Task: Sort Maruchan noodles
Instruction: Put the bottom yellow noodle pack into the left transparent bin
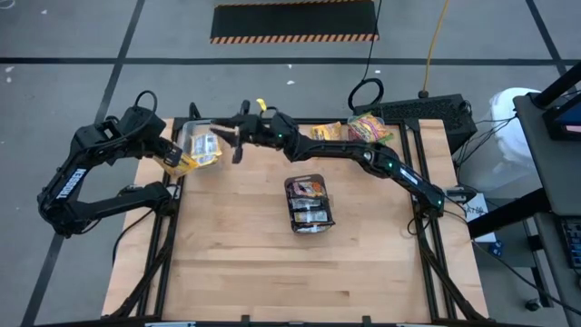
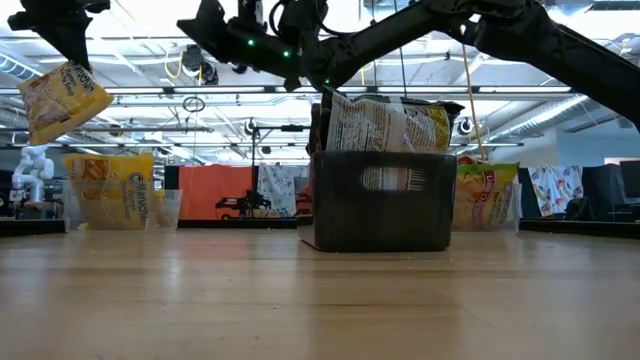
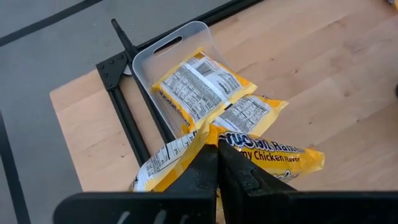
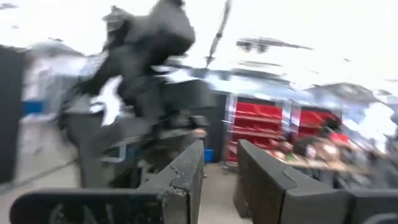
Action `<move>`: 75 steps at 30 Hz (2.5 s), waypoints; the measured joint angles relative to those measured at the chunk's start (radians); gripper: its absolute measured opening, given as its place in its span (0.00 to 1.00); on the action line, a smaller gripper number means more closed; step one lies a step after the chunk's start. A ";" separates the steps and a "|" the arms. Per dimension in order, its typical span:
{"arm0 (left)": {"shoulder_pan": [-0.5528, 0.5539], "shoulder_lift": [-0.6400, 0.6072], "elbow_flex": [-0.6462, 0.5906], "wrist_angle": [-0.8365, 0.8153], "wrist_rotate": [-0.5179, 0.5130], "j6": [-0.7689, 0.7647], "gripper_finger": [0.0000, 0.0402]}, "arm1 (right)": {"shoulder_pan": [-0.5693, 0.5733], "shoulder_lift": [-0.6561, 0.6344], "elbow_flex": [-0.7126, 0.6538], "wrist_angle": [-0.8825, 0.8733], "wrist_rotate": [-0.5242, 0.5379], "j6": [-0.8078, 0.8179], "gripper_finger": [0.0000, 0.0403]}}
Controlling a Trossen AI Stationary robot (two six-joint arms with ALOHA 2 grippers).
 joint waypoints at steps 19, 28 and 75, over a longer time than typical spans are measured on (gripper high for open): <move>0.000 0.000 0.000 -0.081 -0.001 0.028 0.01 | -0.015 0.122 0.216 -0.102 0.226 0.170 0.23; 0.000 0.000 0.000 -0.080 0.000 0.051 0.01 | -0.017 0.152 0.214 -0.317 0.216 0.236 0.23; 0.002 0.152 0.000 0.253 0.007 0.071 0.01 | -0.041 0.151 0.176 -0.795 0.010 -0.660 0.16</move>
